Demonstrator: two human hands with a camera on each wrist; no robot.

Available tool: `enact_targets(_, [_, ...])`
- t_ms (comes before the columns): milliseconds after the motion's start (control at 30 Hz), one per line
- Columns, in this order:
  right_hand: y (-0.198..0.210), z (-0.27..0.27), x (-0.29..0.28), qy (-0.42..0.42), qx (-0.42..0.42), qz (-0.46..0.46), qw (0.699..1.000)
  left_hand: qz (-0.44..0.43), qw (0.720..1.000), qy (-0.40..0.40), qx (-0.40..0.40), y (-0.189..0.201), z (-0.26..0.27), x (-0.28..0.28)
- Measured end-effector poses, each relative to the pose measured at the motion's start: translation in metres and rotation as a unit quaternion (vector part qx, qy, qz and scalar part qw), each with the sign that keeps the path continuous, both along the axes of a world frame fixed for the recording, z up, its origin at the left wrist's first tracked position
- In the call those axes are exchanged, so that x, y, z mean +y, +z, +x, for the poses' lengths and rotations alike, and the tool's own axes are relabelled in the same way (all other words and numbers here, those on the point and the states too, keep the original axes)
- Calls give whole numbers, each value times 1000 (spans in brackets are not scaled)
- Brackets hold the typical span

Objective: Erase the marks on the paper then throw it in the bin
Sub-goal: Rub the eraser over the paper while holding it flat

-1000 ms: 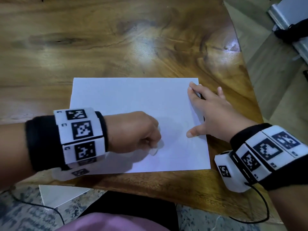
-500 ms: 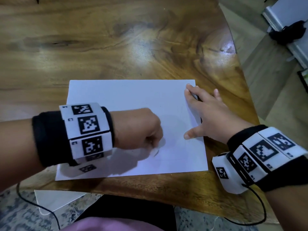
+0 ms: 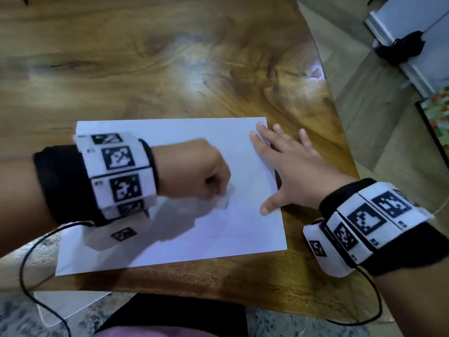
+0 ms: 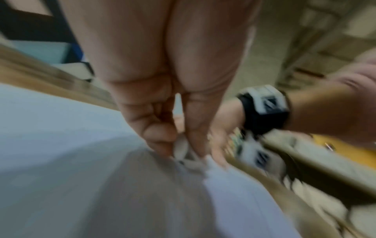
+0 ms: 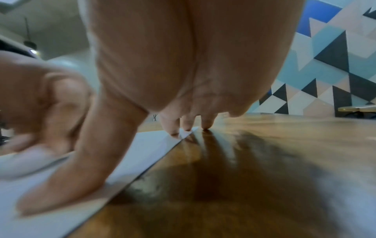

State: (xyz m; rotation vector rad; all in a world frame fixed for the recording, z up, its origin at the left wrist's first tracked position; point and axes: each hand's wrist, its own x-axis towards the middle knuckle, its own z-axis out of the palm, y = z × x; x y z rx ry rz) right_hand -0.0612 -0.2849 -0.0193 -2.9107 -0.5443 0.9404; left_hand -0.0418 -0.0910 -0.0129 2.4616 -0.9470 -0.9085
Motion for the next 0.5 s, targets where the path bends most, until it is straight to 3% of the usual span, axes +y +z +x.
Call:
enact_targets(67, [-1, 0, -1, 4, 7, -14, 1000, -19, 996, 65, -61, 2, 16, -15])
enact_targets(167, [-3, 1, 0, 0, 20, -26, 999, -39, 990, 109, -87, 2, 33, -38])
enact_targets(300, [-4, 2, -1, -13, 26, -22, 999, -57, 992, 69, -90, -7, 19, -38])
enact_targets(400, [-4, 2, -1, -14, 31, -23, 999, -21, 999, -27, -19, -6, 4, -25])
enact_targets(500, [-4, 2, 0, -16, 36, -21, 999, -5, 999, -14, -41, -2, 15, -31])
